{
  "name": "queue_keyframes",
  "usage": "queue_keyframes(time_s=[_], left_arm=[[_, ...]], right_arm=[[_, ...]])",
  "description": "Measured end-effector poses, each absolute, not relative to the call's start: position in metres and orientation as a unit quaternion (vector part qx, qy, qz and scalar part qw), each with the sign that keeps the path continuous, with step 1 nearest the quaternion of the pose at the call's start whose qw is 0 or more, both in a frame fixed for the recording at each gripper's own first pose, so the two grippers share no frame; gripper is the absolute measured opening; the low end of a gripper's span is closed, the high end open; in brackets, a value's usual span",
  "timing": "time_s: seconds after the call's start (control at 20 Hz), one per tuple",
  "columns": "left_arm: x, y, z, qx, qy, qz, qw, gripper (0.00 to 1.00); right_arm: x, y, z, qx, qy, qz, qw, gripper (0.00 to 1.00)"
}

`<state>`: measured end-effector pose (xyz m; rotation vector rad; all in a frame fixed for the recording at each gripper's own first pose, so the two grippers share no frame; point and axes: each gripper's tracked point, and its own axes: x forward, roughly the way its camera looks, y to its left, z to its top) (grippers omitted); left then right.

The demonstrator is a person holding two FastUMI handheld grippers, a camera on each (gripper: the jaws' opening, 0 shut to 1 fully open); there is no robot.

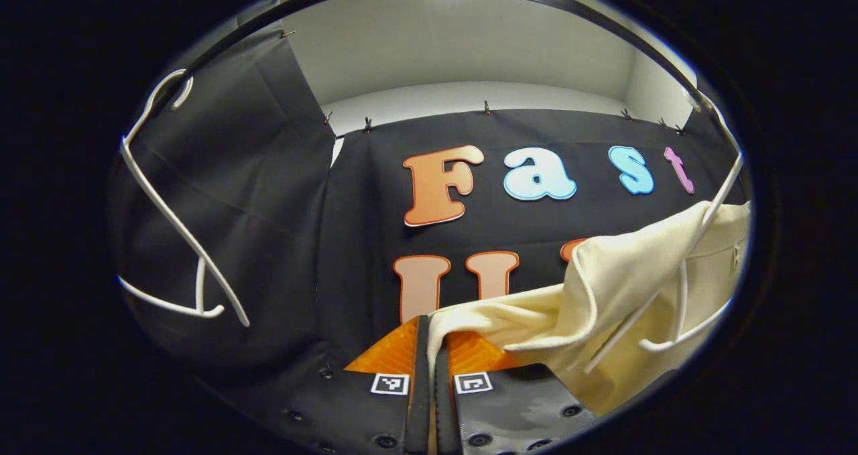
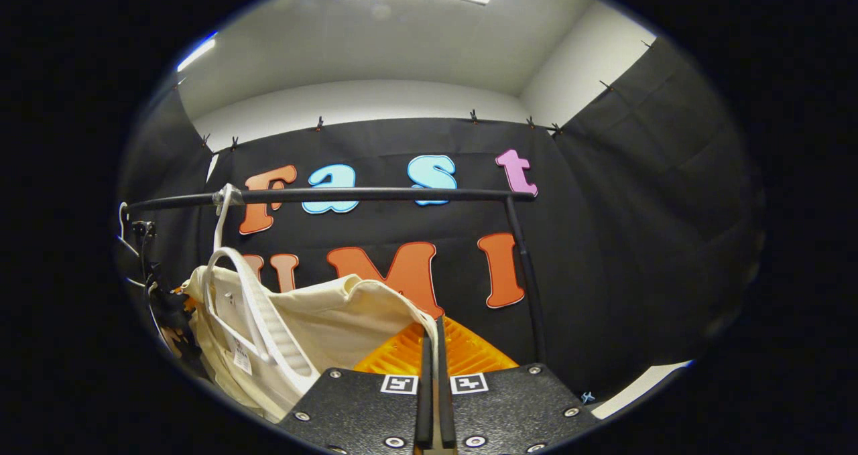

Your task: Grasp the clothes on the hanger with both hands and then place them into the laundry hamper below.

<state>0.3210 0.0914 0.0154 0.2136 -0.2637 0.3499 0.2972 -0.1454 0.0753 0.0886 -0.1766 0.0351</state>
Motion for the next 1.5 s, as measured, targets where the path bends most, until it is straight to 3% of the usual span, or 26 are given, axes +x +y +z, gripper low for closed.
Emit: queue_keyframes(time_s=[0.15, 0.35, 0.6, 1.05, 1.5], left_arm=[[0.323, 0.094, -0.005, 0.105, -0.104, 0.167, 0.975, 0.11], [0.315, 0.126, -0.042, 0.057, -0.050, 0.202, 0.977, 0.09], [0.264, 0.144, -0.037, 0.114, -0.062, 0.203, 0.970, 0.11], [0.154, 0.105, -0.049, 0.115, -0.018, 0.131, 0.985, 0.15], [0.152, 0.013, -0.070, 0.021, 0.020, 0.011, 1.000, 0.15]], right_arm=[[0.288, -0.142, 0.046, 0.038, -0.068, 0.010, 0.997, 0.03], [0.271, -0.110, 0.014, 0.029, -0.042, 0.034, 0.998, 0.03], [0.225, -0.091, 0.013, 0.002, -0.046, 0.041, 0.998, 0.03], [0.157, -0.056, 0.020, 0.016, -0.013, 0.067, 0.998, 0.03], [0.179, 0.051, 0.001, 0.018, 0.016, 0.167, 0.986, 0.03]])
